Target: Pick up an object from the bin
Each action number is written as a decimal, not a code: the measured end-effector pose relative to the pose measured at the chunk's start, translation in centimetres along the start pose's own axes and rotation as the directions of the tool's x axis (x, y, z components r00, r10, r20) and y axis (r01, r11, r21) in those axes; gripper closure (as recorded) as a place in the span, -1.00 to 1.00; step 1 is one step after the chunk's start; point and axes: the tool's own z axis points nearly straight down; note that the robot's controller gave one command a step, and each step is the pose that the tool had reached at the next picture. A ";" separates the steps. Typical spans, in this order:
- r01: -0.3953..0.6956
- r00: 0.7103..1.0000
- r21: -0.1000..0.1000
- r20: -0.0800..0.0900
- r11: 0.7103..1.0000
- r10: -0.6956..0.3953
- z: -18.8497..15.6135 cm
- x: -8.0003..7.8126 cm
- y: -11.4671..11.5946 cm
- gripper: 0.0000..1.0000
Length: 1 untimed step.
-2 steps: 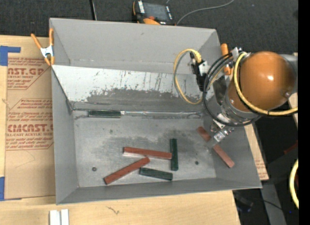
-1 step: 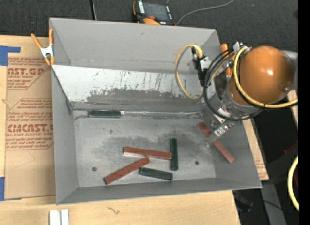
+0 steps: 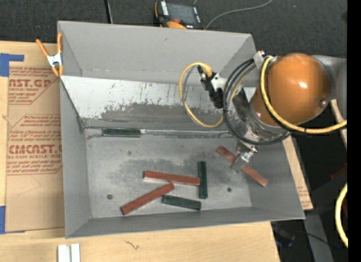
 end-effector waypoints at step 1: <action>-0.002 1.000 0.000 0.001 1.000 0.002 0.1 0.1 0.1 1.00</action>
Offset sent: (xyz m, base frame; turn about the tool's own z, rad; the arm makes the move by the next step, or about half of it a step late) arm 0.0000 0.0000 0.0000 0.0000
